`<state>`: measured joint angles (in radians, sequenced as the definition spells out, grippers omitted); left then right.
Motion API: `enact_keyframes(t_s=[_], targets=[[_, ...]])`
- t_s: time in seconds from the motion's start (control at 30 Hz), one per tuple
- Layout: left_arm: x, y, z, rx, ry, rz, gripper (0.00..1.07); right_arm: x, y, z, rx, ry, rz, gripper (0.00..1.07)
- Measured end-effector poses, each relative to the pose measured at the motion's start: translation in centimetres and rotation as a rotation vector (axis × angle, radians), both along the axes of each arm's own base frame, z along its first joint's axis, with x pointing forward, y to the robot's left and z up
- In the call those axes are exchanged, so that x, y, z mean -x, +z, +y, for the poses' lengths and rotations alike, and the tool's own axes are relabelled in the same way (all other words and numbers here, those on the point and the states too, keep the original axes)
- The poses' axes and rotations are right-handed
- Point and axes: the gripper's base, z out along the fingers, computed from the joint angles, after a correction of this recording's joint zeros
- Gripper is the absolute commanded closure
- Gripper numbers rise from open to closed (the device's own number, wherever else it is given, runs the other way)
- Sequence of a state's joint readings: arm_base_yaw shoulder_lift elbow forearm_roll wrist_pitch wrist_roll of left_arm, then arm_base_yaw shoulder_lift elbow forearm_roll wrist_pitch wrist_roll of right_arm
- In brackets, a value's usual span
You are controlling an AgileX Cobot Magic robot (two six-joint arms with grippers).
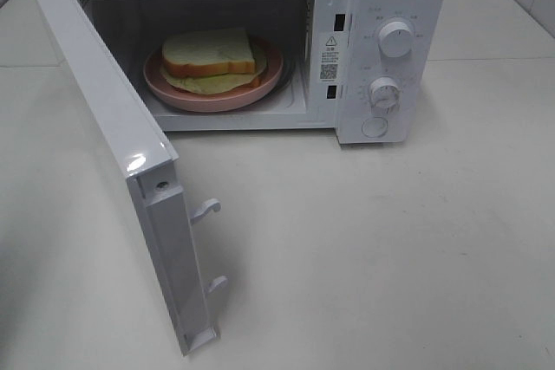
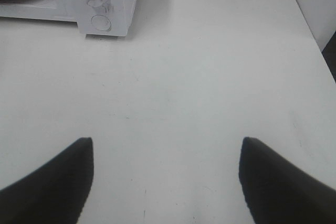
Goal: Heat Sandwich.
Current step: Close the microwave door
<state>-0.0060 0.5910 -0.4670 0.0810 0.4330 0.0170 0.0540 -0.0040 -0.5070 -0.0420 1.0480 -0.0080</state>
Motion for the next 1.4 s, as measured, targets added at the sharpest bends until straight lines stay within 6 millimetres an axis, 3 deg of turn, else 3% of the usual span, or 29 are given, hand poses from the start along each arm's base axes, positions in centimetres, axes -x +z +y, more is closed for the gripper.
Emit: enact_keyframes(t_s=[0.4, 1.1, 1.4], targets=[[-1.7, -4.2, -0.3, 0.010, -0.036, -0.162, 1.06, 0.0, 0.0, 0.0, 0.000, 0.000, 0.000, 0.32], [-5.9, -5.7, -0.9, 0.046, -0.082, -0.297, 1.06, 0.0, 0.0, 0.0, 0.000, 0.000, 0.000, 0.32], [-7.3, -6.9, -2.4, 0.099, -0.245, -0.313, 1.06, 0.0, 0.0, 0.0, 0.000, 0.000, 0.000, 0.32]])
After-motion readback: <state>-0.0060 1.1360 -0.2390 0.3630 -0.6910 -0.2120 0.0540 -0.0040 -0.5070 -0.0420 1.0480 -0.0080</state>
